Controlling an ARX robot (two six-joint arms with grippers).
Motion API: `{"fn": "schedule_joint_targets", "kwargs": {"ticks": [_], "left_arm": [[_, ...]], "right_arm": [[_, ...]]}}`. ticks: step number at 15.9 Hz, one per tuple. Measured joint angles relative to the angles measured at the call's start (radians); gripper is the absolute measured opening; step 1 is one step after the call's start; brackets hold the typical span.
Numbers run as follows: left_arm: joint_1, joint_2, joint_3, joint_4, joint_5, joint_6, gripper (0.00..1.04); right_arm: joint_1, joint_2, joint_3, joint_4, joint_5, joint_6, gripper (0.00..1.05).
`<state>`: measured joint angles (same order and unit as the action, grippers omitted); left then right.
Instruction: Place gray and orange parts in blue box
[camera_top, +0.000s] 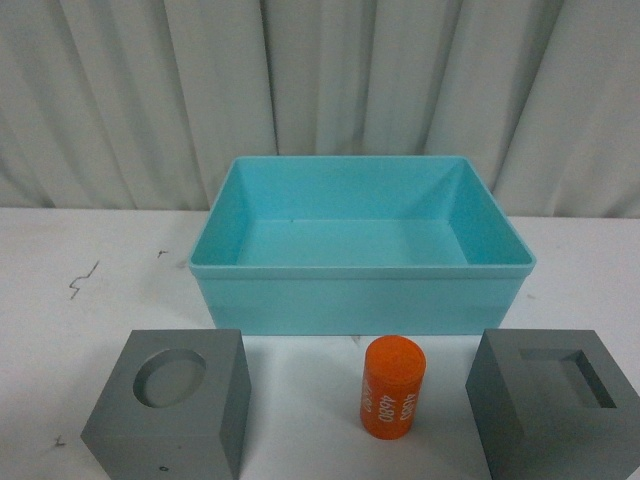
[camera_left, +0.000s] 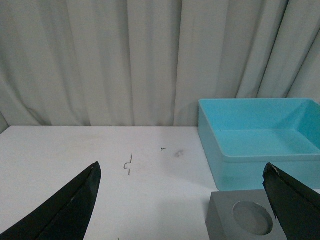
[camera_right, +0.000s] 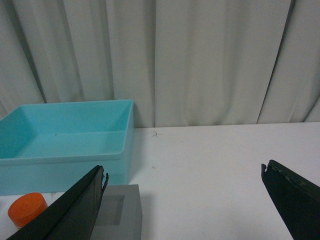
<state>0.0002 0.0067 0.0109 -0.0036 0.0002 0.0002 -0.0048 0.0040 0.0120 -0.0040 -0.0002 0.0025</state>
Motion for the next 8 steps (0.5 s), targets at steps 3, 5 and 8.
{"fn": "schedule_joint_targets", "kwargs": {"ticks": [3,5,8], "left_arm": [[0.0,0.0,0.0,0.0,0.0,0.0,0.98],[0.0,0.0,0.0,0.0,0.0,0.0,0.98],[0.0,0.0,0.0,0.0,0.0,0.0,0.98]], "right_arm": [[0.0,0.0,0.0,0.0,0.0,0.0,0.98],[0.0,0.0,0.0,0.0,0.0,0.0,0.98],[0.0,0.0,0.0,0.0,0.0,0.0,0.98]]}}
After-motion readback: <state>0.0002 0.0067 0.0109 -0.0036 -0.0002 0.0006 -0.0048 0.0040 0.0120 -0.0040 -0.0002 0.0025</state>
